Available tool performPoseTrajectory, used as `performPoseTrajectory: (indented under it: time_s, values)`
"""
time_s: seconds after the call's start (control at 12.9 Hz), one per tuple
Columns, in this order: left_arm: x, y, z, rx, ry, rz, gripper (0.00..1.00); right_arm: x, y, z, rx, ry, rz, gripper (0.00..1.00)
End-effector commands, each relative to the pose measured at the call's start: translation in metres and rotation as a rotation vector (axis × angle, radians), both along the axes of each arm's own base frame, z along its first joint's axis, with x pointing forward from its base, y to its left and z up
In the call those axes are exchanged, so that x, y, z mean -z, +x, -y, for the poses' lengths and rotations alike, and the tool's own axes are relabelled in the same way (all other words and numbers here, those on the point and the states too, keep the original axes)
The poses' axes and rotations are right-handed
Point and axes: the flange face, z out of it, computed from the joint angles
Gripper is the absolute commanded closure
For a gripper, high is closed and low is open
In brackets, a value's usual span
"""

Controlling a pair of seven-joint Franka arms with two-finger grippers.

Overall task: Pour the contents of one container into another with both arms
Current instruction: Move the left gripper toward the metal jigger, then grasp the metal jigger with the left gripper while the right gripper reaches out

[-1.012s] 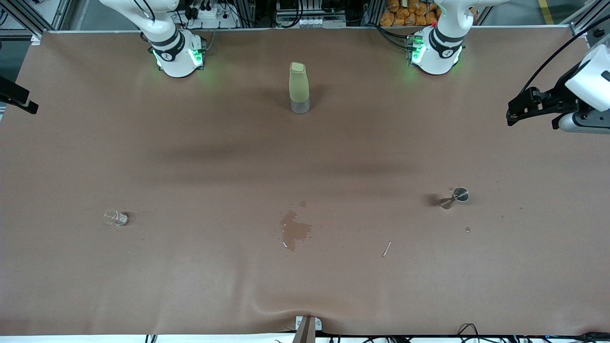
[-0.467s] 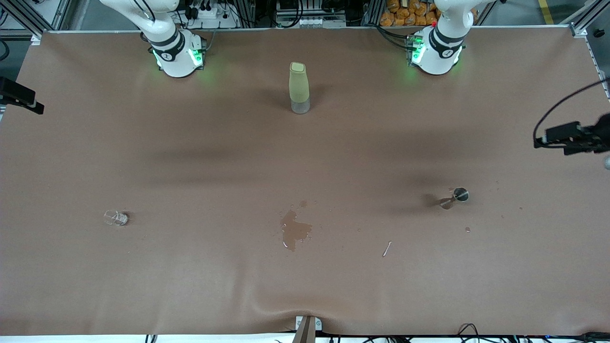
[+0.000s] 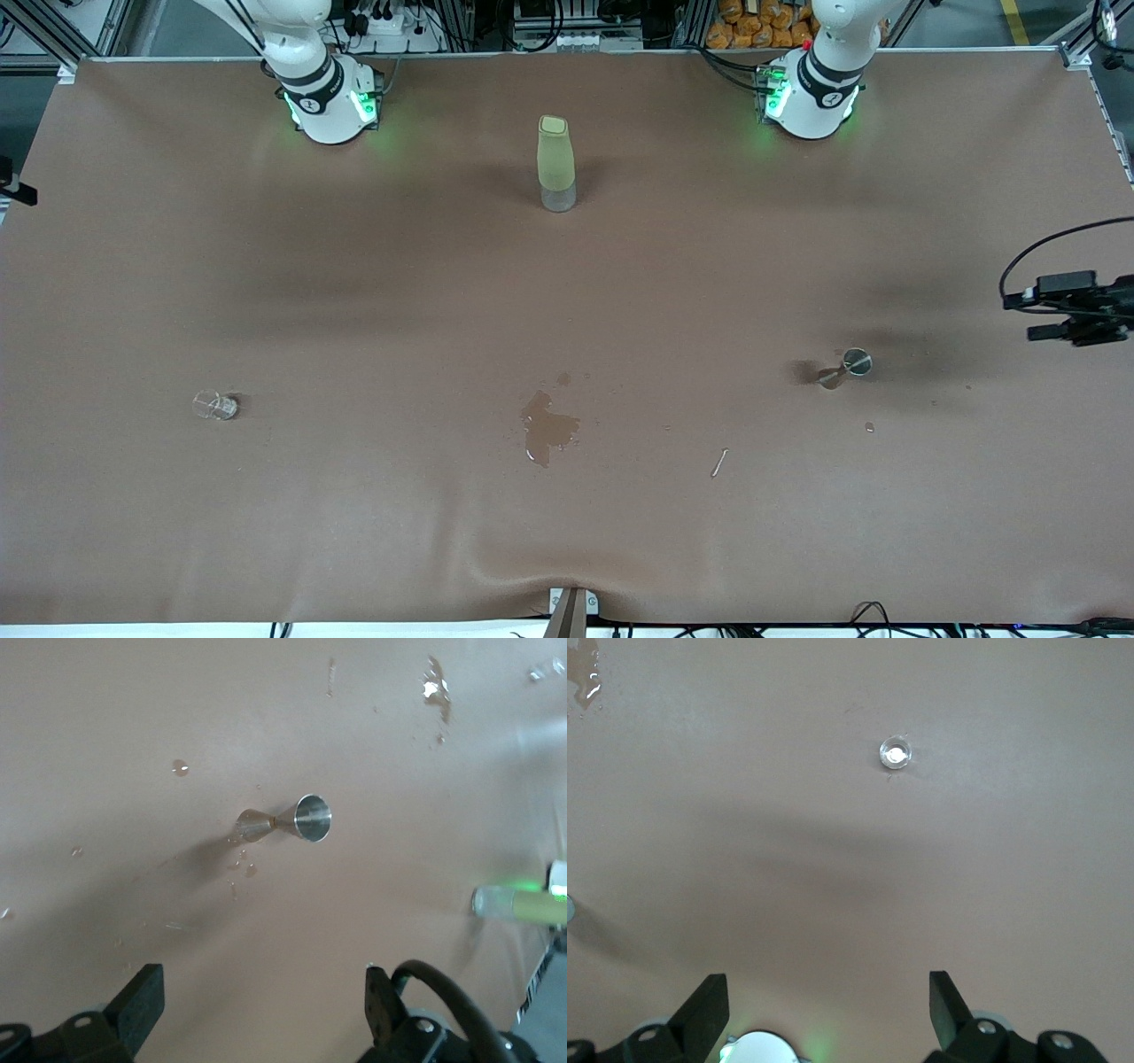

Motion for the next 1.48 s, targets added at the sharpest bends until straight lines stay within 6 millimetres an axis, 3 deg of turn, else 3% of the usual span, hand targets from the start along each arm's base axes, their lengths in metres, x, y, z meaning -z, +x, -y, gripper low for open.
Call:
performPoseTrajectory:
  time_s: [0.0, 0.23, 0.47, 0.62, 0.86, 1.17, 1.4]
  values:
    - [0.013, 0.011, 0.002, 0.098, -0.072, 0.102, 0.0, 0.028, -0.011, 0.045, -0.083, 0.047, 0.047, 0.0]
    - [0.074, 0.017, 0.0, 0.213, -0.234, 0.253, 0.0, 0.066, -0.019, 0.088, -0.166, 0.107, 0.12, 0.0]
    - [0.121, 0.011, -0.007, 0.329, -0.348, 0.441, 0.0, 0.11, -0.025, 0.147, -0.321, 0.167, 0.205, 0.0]
    - [0.156, 0.007, -0.007, 0.399, -0.414, 0.564, 0.0, 0.134, -0.03, 0.172, -0.397, 0.184, 0.231, 0.0]
    - [0.205, 0.003, 0.005, 0.489, -0.501, 0.743, 0.0, 0.188, -0.019, 0.191, -0.478, 0.267, 0.315, 0.0]
    - [0.241, 0.002, 0.019, 0.524, -0.562, 0.973, 0.0, 0.254, -0.011, 0.197, -0.619, 0.387, 0.403, 0.0]
    - [0.261, 0.005, 0.045, 0.55, -0.602, 1.088, 0.0, 0.269, -0.008, 0.195, -0.647, 0.419, 0.443, 0.0]
